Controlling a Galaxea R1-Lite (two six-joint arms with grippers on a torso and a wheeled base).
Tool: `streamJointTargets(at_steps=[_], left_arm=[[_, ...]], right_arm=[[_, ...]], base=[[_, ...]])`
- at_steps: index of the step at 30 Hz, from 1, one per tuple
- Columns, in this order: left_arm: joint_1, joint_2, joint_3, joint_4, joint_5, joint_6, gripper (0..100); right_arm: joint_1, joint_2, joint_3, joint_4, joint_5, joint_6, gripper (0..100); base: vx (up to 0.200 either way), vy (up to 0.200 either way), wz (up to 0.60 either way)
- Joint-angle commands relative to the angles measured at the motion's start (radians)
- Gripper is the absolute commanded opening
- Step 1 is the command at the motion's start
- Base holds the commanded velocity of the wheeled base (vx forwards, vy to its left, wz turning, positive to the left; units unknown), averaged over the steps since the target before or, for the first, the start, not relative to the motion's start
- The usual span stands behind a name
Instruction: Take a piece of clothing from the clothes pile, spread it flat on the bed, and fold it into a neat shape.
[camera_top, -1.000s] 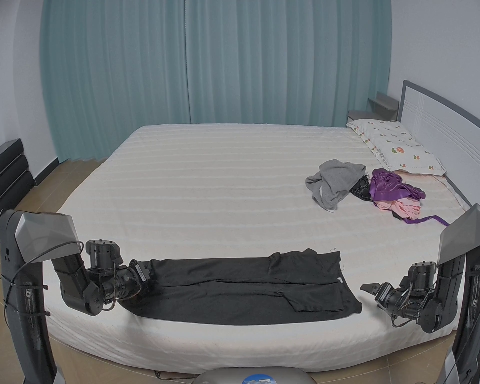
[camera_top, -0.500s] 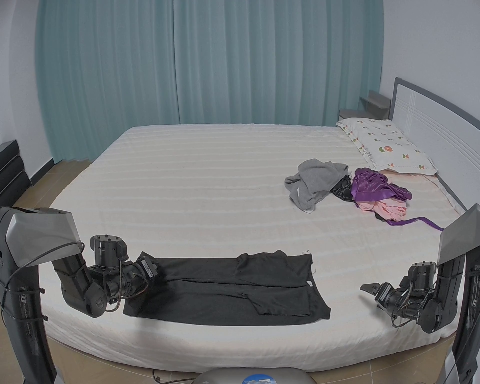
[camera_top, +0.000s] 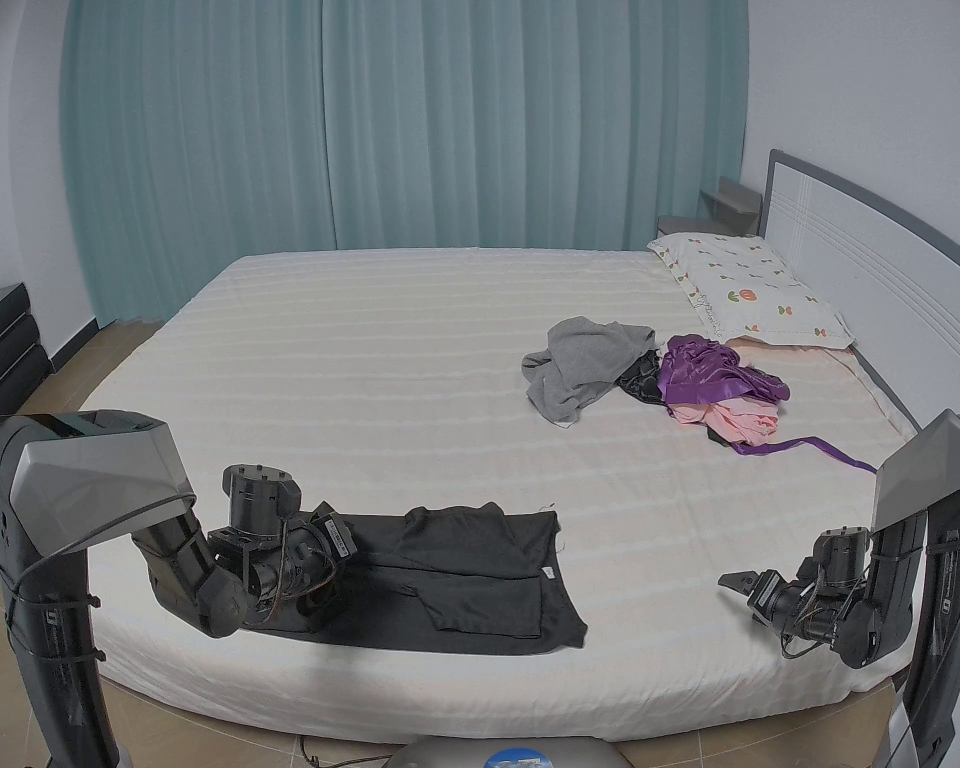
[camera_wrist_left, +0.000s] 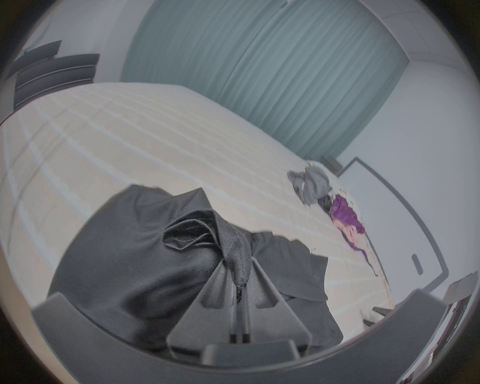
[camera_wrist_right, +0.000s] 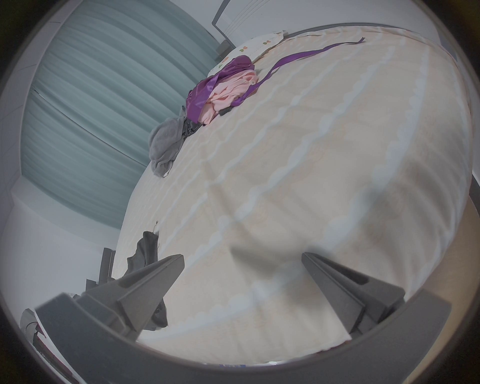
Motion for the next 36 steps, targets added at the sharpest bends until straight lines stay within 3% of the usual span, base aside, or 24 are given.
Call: streamJointTargets(at_steps=[1, 14, 30, 31, 36], left_arm=[[-0.044, -0.021, -0.072, 0.089, 0.019, 0.000, 0], [-0.121, -0.018, -0.263, 0.326, 0.044, -0.003, 0], [-0.173, 0.083, -0.363, 0.394, 0.047, -0.011, 0], [-0.173, 0.083, -0.368, 0.394, 0.047, -0.035, 100], [-0.174, 0.054, -0.365, 0.392, 0.033, -0.120, 100]], right_arm=[[0.002, 0.006, 0.000, 0.000, 0.001, 0.000, 100], [0.014, 0.013, 0.000, -0.001, -0.001, 0.000, 100], [0.014, 0.013, 0.000, -0.001, -0.003, -0.002, 100], [0.014, 0.013, 0.000, -0.001, -0.001, -0.002, 100], [0.014, 0.013, 0.000, -0.001, -0.003, -0.002, 100]], base=[[0.000, -0.200, 0.00], [0.000, -0.200, 0.00], [0.000, 0.000, 0.00], [0.000, 0.000, 0.00], [0.000, 0.000, 0.00]])
